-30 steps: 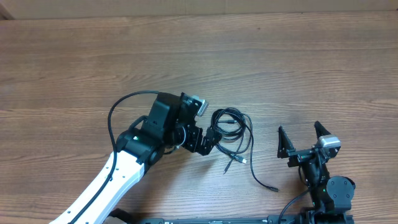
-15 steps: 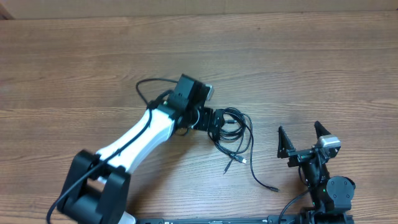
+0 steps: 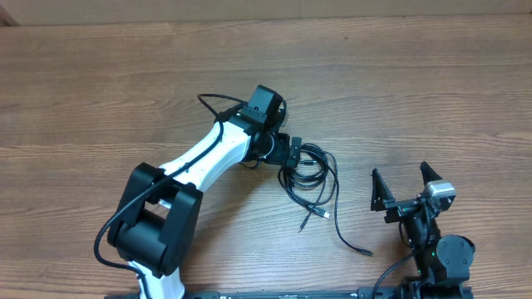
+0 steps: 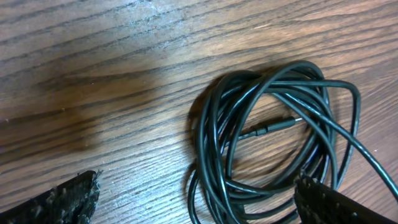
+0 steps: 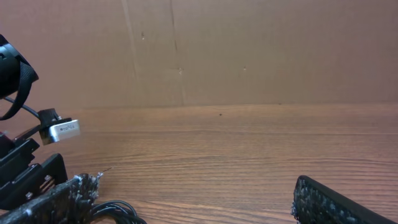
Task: Untangle cables
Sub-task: 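Reach the left gripper forward over the black cable bundle, then grasp the cable bundle with the left gripper and lift it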
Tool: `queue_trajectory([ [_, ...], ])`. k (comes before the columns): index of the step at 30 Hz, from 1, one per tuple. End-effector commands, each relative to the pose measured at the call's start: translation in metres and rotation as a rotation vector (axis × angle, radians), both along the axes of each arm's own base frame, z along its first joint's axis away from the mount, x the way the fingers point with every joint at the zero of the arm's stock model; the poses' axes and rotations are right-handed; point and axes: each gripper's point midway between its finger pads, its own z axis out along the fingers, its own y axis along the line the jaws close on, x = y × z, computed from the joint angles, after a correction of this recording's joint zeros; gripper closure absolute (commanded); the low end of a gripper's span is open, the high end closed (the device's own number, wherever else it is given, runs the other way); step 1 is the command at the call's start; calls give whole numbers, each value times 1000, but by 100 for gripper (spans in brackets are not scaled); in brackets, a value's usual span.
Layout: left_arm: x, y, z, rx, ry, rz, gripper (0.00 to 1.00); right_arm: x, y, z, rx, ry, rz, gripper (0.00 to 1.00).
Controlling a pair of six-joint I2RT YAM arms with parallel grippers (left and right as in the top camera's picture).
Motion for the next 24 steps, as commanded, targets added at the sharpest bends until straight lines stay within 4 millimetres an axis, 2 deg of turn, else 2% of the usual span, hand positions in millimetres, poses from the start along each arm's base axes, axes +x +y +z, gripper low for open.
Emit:
queue_trajectory([
  [1, -1, -6, -18, 34, 24, 1, 4, 0, 1, -2, 3, -2, 5, 0],
  [3, -3, -1, -25, 71, 35, 22, 37, 0, 1, -2, 3, -2, 5, 0],
  [4, -3, -2, -25, 70, 38, 34, 44, 0, 1, -2, 3, -2, 5, 0],
  [9, -1, -1, -25, 71, 35, 52, 56, 0, 1, -2, 3, -2, 5, 0],
  [11, -2, -2, -26, 73, 37, 48, 96, 0, 1, -2, 3, -2, 5, 0],
  [18, -7, -6, -28, 94, 30, 34, 96, 0, 1, -2, 3, -2, 5, 0],
  [21, -17, -11, -23, 56, 68, -16, 96, 0, 1, -2, 3, -2, 5, 0],
  [22, -19, -10, -17, 61, 68, -30, 96, 0, 1, -2, 3, -2, 5, 0],
  [24, -16, -10, 11, 60, 13, -97, 96, 0, 1, -2, 3, -2, 5, 0],
])
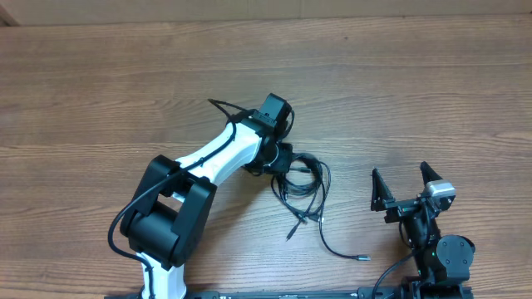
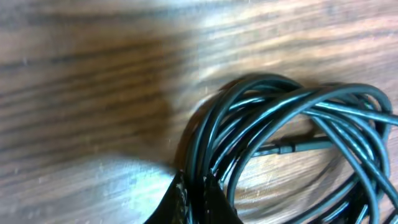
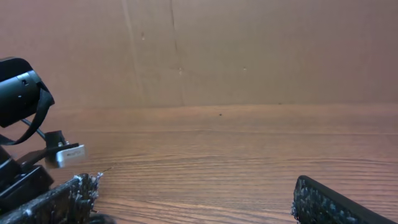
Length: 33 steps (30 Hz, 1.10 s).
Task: Untangle cables
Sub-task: 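Grasp the cable bundle with the left gripper and lift it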
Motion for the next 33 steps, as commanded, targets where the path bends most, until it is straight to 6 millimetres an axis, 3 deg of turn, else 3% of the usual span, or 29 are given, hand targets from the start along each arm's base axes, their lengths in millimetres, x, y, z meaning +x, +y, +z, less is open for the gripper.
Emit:
queue_trajectory([
  [1, 10, -11, 58, -56, -134, -141, 96, 0, 1, -2, 2, -3, 6, 0],
  [6, 19, -5, 144, -94, -382, -207, 96, 0, 1, -2, 2, -3, 6, 0],
  [10, 15, 3, 192, -103, -535, -269, 96, 0, 1, -2, 2, -3, 6, 0],
  [21, 11, 10, 237, -126, -678, -284, 96, 0, 1, -2, 3, -3, 6, 0],
  [28, 13, 11, 237, -115, -684, -277, 96, 0, 2, -2, 3, -3, 9, 0],
  [31, 16, 15, 225, -75, -657, -266, 96, -1, 5, 0, 3, -11, 30, 0],
  [33, 17, 14, 210, -60, -610, -265, 96, -4, 18, 7, 2, -40, 108, 0],
])
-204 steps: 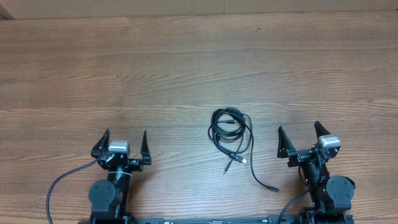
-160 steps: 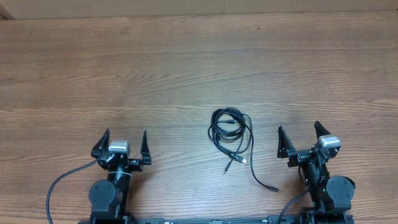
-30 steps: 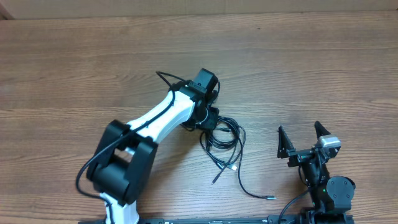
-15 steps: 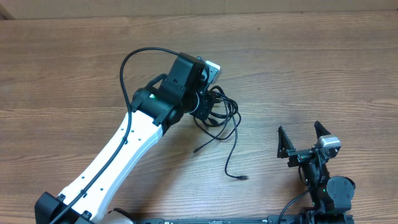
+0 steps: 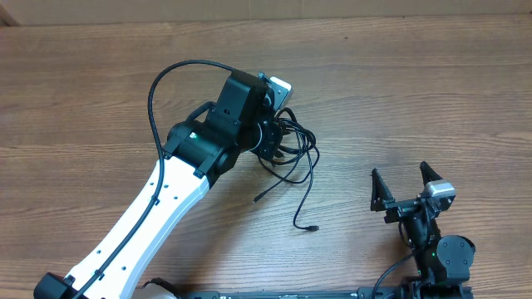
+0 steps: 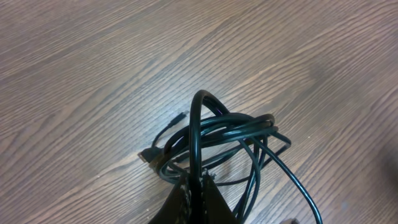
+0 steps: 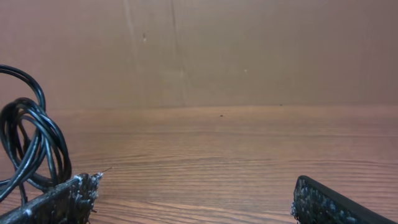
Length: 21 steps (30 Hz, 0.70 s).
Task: Untangle cables
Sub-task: 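Grasp the cable bundle with the left gripper and lift it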
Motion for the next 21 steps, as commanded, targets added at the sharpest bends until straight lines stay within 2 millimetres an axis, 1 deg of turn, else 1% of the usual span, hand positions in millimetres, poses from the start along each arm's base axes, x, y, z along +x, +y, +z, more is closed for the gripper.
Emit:
queue_trajectory([
  [1, 5, -3, -13, 38, 24, -3, 96, -4, 17, 5, 1, -31, 100, 0],
  [3, 8, -5, -30, 60, 67, 1, 96, -5, 19, 5, 1, -32, 113, 0],
  [4, 10, -6, -45, 74, 104, 11, 96, -5, 19, 3, 1, -25, 113, 0],
  [5, 12, -8, -56, 85, 128, 15, 96, -5, 19, 2, 1, -21, 113, 0],
  [6, 17, -10, -79, 104, 175, 28, 96, -5, 19, 0, 2, -11, 113, 0],
  [7, 20, -13, -106, 133, 230, 38, 96, -5, 19, -3, 3, 1, 114, 0],
  [8, 21, -13, -124, 153, 269, 44, 96, -5, 20, -3, 3, 0, 117, 0],
  [12, 21, -13, -179, 208, 375, 67, 96, -5, 20, -3, 3, 0, 117, 0],
  [13, 21, -13, -189, 217, 392, 72, 96, -5, 20, -3, 3, 0, 117, 0],
  [15, 20, -14, -201, 223, 413, 68, 96, -5, 20, -3, 3, 0, 117, 0],
  [16, 15, -22, -204, 185, 443, 43, 96, -5, 20, -3, 3, 0, 117, 0],
  [21, 3, -40, -201, 93, 506, -15, 96, -5, 20, -3, 3, 0, 117, 0],
])
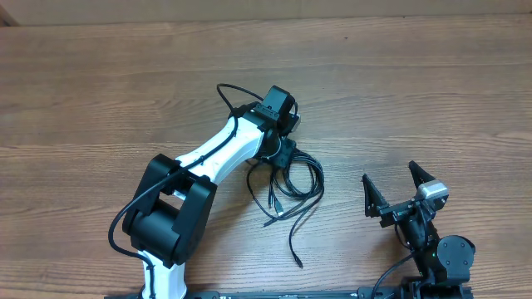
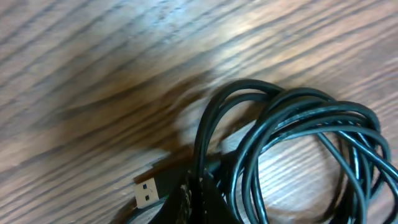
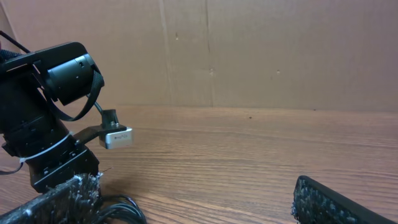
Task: Untangle cables
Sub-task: 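Grasp the cable bundle with the left gripper and lift it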
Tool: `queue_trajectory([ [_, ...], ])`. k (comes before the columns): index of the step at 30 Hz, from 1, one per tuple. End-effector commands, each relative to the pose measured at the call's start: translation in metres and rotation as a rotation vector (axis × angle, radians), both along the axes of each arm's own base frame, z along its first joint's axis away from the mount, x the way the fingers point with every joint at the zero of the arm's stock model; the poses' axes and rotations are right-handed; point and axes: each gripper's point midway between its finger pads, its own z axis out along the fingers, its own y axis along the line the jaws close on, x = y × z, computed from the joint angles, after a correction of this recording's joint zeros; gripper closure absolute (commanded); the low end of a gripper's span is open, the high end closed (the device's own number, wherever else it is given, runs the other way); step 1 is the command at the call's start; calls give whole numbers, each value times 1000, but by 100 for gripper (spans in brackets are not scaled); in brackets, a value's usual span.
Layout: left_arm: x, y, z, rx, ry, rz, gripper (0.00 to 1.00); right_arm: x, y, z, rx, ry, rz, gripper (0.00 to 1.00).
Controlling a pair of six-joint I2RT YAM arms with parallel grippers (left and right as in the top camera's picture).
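Observation:
A tangled bundle of black cables [image 1: 302, 178] lies on the wooden table [image 1: 91, 100], right of centre. My left gripper [image 1: 281, 158] is shut on the bundle's left edge, low at the tabletop. In the left wrist view the closed fingertips [image 2: 200, 200] pinch the strands, the loops [image 2: 298, 137] spread to the right, and a USB plug [image 2: 151, 190] lies beside the fingers. Two loose tails run toward the front, one ending at a plug [image 1: 298, 263]. My right gripper [image 1: 395, 188] stands open at the front right, apart from the cables, holding nothing [image 3: 193, 204].
The left arm's white link [image 1: 218, 154] slants from the front left up to the bundle. The right arm's base [image 1: 440, 253] sits at the front right edge. A brown cardboard wall [image 3: 261, 50] closes off the far side of the table.
My left gripper, which held the bundle raised off the table, is now down at the tabletop with the bundle resting on the wood. The tails have swung nearer the front. The right wrist has turned slightly left.
At first my left gripper was open over the coil lying on the table. Then it was shut on the coil's left edge. Then it held the coil lifted high, tails dangling. Now the coil is back on the table, a little left of where it began.

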Motion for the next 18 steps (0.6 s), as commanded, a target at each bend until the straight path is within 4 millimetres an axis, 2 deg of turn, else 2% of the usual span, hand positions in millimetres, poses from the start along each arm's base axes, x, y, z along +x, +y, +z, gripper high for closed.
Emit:
queue_trajectory([
  [1, -12, -25, 5, -125, 76, -25, 93, 0, 2, -3, 3, 3, 10, 0],
  [5, -19, -33, 9, -179, 108, -63, 77, 0, 2, -3, 3, 3, 10, 0],
  [8, -29, -37, 12, -208, 155, -75, 57, 0, 2, -3, 3, 3, 10, 0],
  [10, -34, -33, 10, -185, 165, -100, 47, 0, 2, -3, 3, 3, 10, 0],
  [12, -37, -32, 8, -156, 158, -119, 43, 0, 2, -3, 3, 3, 10, 0],
  [13, -39, -30, 5, -120, 144, -129, 35, 0, 2, -3, 3, 3, 10, 0],
  [14, -39, -30, 3, -85, 122, -141, 32, 0, 2, -3, 3, 3, 10, 0],
  [15, -39, -28, 0, -45, 100, -147, 32, 0, 2, -3, 3, 3, 10, 0],
  [18, -36, -24, -3, 21, 60, -151, 40, 0, 2, -3, 3, 3, 10, 0],
])
